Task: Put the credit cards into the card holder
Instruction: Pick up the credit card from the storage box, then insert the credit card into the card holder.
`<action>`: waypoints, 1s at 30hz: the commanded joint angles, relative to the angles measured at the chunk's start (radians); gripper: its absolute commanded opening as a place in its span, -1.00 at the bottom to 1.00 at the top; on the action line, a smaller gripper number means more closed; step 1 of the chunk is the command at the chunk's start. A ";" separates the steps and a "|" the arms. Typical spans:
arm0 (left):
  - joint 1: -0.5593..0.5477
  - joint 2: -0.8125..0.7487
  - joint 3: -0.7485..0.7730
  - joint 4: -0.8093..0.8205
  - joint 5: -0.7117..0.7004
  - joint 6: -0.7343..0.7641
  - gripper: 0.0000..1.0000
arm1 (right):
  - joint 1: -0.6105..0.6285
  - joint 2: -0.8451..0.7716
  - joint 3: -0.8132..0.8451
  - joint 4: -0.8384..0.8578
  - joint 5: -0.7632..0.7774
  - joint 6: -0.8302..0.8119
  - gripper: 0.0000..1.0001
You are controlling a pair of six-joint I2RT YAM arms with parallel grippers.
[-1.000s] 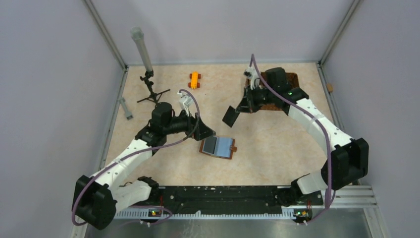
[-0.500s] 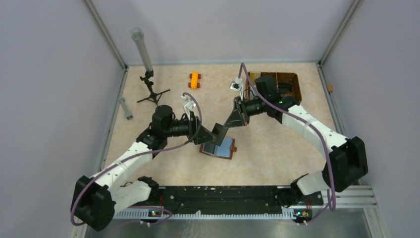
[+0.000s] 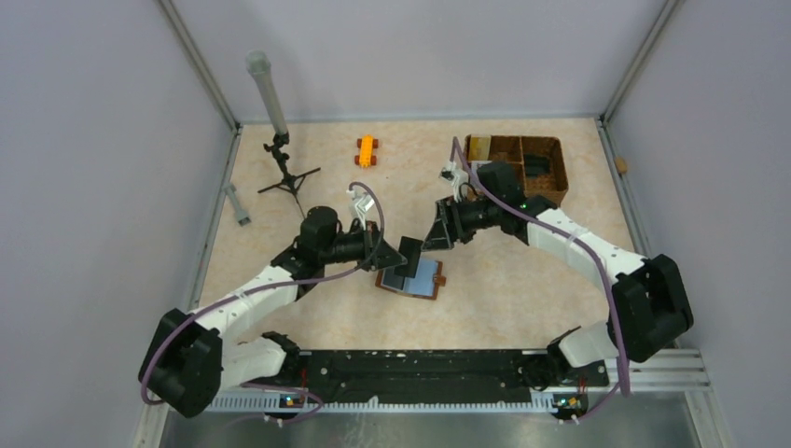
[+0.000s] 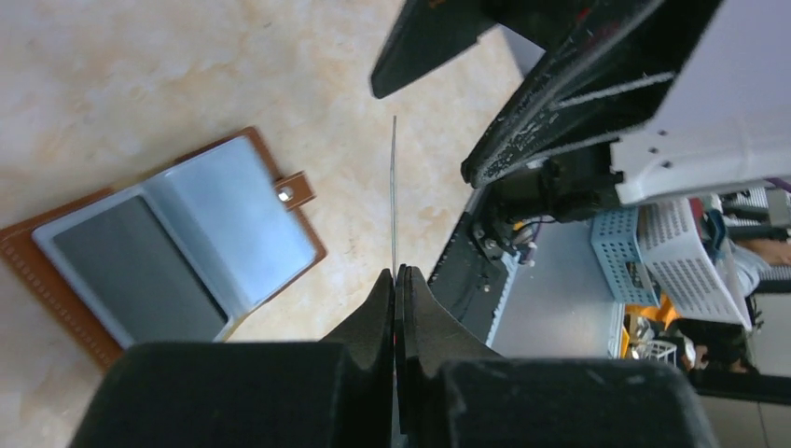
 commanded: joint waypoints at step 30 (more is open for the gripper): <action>0.069 0.302 -0.003 -0.044 -0.096 -0.051 -1.00 | 0.081 0.095 -0.453 0.384 0.484 0.548 -0.28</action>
